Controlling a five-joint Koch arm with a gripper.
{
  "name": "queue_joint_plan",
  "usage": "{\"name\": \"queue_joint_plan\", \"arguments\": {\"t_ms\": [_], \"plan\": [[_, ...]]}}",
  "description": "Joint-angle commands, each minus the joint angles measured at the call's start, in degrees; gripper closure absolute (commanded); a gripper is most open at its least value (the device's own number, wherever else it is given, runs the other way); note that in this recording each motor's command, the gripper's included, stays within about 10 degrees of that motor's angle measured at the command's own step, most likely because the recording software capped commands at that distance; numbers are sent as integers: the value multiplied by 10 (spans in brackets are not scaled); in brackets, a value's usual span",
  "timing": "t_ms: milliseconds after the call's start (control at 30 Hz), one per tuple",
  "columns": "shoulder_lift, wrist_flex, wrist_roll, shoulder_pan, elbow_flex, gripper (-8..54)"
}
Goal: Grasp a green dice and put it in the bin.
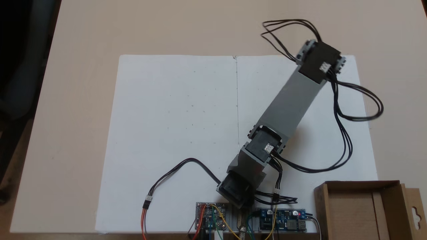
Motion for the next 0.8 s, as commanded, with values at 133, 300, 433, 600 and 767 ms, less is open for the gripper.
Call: {"name": "queue_joint_plan", "arguments": {"t_ms": [133, 300, 433, 600, 767], "plan": [[26, 19, -125, 205, -26, 341], [25, 19, -219, 367, -26, 341], [16, 18, -269, 466, -26, 341], [-8, 15, -310, 555, -26, 341], [-59, 4, -319, 614, -26, 341]]}}
